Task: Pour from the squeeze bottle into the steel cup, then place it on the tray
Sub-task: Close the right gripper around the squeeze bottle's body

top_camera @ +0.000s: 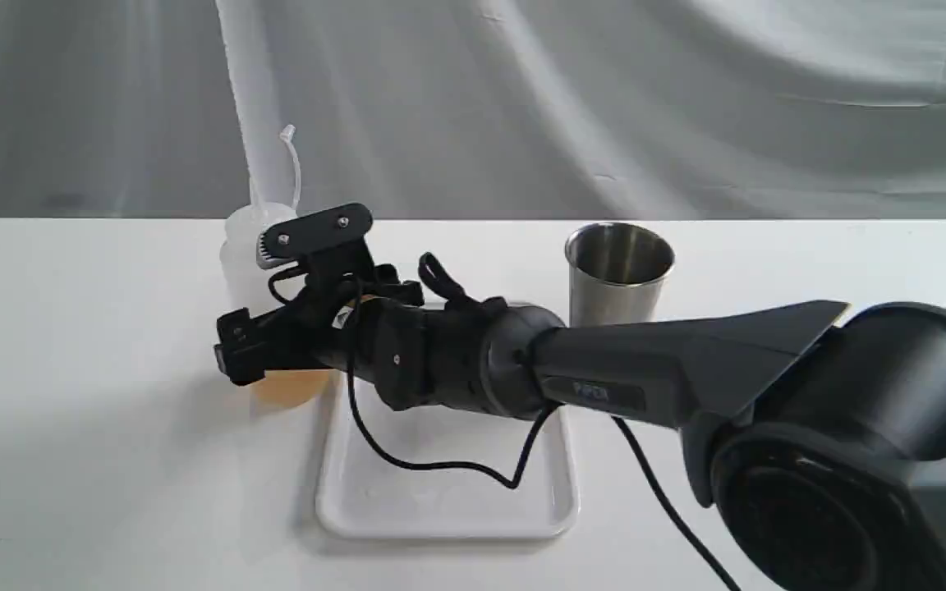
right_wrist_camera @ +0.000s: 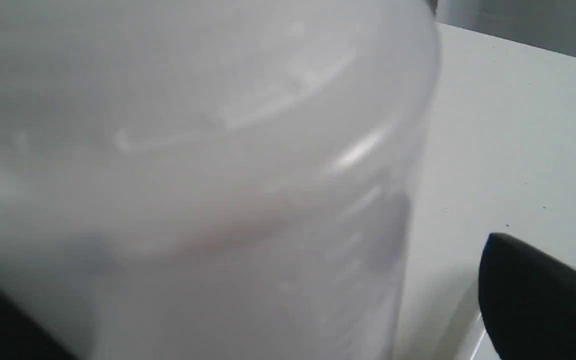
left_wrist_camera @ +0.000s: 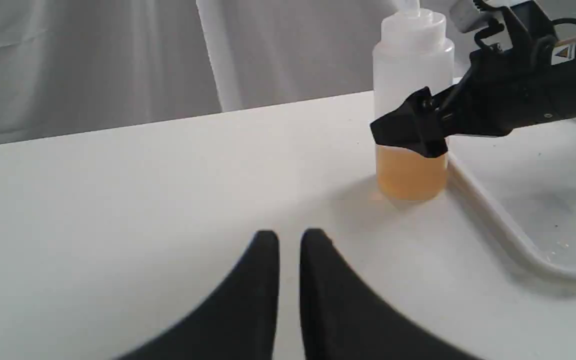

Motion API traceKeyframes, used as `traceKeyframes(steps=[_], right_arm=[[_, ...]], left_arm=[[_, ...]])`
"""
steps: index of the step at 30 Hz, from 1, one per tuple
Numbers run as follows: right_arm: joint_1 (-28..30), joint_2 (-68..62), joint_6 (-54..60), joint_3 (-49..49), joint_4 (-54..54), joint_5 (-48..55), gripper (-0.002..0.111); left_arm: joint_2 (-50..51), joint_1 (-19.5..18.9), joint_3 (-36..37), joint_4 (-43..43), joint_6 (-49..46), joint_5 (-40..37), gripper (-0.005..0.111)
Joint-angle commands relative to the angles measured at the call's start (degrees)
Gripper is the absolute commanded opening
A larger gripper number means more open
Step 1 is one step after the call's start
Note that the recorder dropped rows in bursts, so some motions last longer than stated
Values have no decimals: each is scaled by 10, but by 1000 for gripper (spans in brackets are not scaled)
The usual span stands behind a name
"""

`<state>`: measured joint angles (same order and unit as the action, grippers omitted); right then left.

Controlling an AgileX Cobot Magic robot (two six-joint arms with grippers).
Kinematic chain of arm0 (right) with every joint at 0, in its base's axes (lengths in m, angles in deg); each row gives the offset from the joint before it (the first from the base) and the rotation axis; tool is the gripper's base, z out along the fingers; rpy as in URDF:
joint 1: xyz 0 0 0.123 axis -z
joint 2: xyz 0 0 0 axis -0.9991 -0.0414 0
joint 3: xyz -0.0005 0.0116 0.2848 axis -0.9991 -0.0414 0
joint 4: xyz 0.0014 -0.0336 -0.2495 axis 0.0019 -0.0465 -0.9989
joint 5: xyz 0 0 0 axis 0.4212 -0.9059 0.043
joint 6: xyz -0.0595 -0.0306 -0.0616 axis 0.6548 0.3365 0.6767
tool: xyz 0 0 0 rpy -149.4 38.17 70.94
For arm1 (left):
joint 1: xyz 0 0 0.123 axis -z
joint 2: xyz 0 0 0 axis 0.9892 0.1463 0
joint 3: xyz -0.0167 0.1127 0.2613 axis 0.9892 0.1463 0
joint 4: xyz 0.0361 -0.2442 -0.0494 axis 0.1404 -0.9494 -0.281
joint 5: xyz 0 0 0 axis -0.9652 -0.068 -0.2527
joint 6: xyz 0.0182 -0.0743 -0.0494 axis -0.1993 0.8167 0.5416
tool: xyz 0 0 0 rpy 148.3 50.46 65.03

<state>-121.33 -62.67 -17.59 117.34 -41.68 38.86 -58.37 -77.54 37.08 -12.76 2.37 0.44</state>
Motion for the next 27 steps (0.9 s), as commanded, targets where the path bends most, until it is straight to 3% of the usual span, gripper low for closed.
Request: traceKeyframes(steps=[1,10,20,27], right_arm=[[5,2,-21,2,4,6,101],[2,2,-43,2,4,6,88],[-4,2,-57,2,4,9,47],[-5,22,-57,2,-3,37,36]], left_arm=[[-3,2,3,0,1,4,8],[-3,2,3,0,1,4,8],[-3,2,3,0,1,4,8],[-3,2,3,0,1,4,8]])
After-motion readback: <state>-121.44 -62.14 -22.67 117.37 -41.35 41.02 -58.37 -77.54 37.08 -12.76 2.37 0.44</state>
